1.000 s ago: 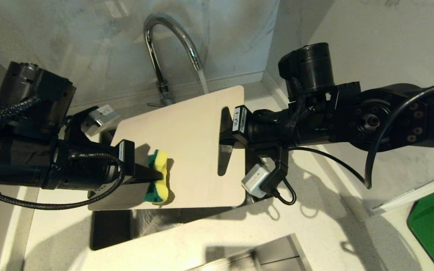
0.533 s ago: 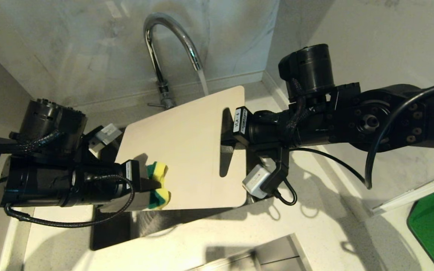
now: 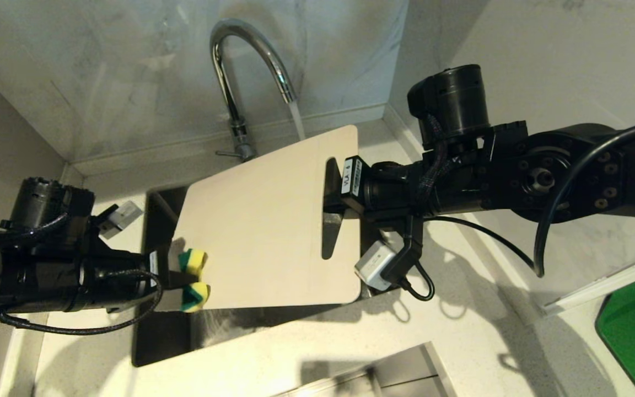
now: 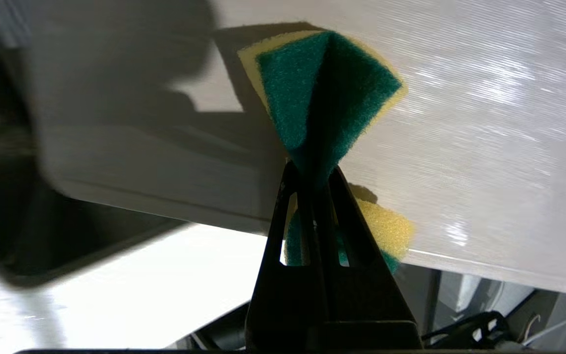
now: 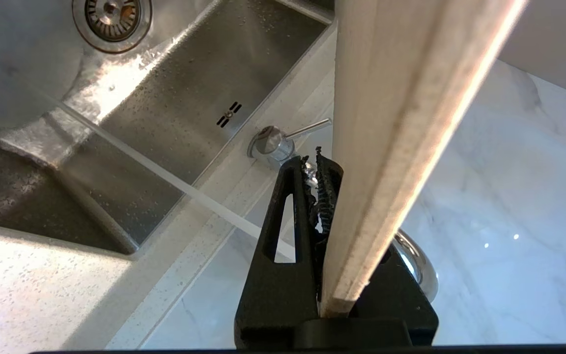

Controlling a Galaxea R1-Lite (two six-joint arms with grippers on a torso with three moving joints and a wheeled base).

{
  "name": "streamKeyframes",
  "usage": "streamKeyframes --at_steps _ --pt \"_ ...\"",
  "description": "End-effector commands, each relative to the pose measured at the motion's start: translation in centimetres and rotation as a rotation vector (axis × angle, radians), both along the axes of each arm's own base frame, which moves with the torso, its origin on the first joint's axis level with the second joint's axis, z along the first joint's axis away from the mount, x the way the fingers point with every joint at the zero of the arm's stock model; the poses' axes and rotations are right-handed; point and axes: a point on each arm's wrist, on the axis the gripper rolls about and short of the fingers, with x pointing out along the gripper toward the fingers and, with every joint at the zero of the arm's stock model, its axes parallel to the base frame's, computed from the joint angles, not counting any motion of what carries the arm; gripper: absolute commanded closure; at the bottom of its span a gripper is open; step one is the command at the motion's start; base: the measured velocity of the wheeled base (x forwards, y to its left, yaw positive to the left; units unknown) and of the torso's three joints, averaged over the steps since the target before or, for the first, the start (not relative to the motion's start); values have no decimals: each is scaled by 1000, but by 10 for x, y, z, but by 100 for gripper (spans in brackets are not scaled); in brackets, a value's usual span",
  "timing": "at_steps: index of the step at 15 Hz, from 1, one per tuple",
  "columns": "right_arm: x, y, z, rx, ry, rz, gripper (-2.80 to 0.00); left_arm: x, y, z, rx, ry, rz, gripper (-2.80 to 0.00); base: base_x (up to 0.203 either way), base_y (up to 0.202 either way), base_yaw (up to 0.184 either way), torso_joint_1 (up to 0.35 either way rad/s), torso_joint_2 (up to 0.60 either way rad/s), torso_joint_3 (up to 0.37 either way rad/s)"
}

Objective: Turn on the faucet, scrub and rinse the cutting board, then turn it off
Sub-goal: Scrub the cutting board underwater

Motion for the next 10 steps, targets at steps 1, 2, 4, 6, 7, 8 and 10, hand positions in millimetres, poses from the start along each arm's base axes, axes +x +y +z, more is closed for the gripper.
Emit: streamKeyframes --at_steps 1,2,4,6,7,8,10 --pt "0 0 0 -6 -12 7 0 6 28 -13 -10 42 51 0 0 0 0 0 0 0" --pt "0 0 0 -6 -12 6 0 7 39 -16 -14 50 65 0 0 0 0 0 0 0" --pt "0 -1 0 -5 -10 4 0 9 65 -23 -15 60 90 0 0 0 0 0 0 0" --pt "0 -2 1 -5 -12 1 0 10 82 -28 5 58 102 0 0 0 0 0 0 0" --pt "1 -2 1 -4 -13 0 0 11 85 -30 9 60 103 0 0 0 0 0 0 0" --pt "1 -2 1 -2 -10 -2 0 10 84 -29 8 56 102 0 0 0 0 0 0 0" --pt "1 -3 0 -3 -7 -3 0 11 80 -25 5 43 86 0 0 0 0 0 0 0"
